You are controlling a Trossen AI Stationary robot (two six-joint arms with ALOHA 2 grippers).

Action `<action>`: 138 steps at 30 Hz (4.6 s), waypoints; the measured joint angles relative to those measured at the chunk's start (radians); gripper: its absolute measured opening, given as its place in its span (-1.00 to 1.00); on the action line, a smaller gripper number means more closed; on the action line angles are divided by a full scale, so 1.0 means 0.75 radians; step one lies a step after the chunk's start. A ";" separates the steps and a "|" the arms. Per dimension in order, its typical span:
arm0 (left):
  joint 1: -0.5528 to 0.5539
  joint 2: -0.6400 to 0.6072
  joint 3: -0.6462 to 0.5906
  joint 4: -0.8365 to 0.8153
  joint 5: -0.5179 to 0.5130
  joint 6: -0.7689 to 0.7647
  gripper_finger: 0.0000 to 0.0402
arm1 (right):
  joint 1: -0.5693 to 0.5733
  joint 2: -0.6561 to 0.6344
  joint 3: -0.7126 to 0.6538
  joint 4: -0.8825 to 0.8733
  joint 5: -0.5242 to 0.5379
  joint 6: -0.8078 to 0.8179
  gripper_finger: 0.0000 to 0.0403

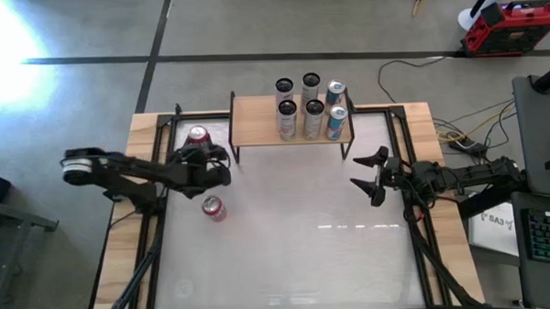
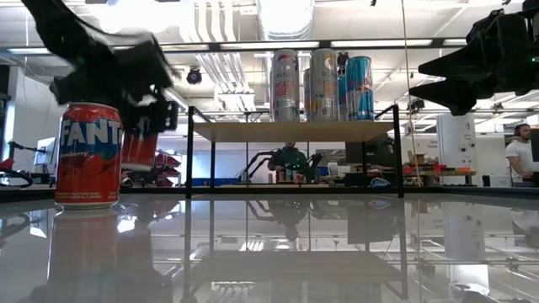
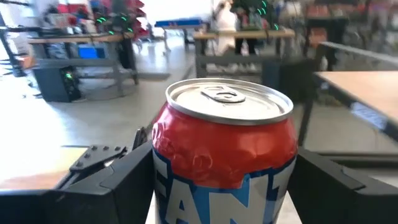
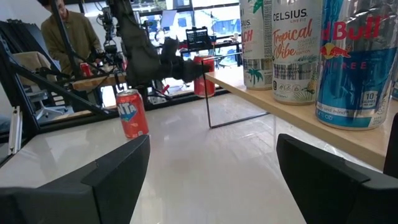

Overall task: Place canned beverage on shelf
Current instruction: Put the top orange soda can on the shelf, then put the orange soda can on the shelf aligned with the other orange soda can

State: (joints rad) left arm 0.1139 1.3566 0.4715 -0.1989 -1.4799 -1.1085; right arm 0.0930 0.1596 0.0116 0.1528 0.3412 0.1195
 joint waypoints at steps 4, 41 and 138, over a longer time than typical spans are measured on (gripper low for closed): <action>0.000 -0.190 0.070 0.000 0.116 0.361 0.42 | 0.000 0.000 0.000 0.000 0.000 0.000 0.66; 0.065 -0.024 0.820 0.017 0.497 0.728 0.44 | 0.000 0.000 0.000 -0.001 0.000 0.000 0.66; -0.540 -0.099 0.818 -0.965 0.908 -0.529 0.97 | 0.000 0.000 0.000 -0.001 0.000 0.000 0.66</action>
State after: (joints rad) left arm -0.2913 1.2825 1.0853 -0.9229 -0.7988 -1.5050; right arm 0.0933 0.1596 0.0120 0.1524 0.3412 0.1196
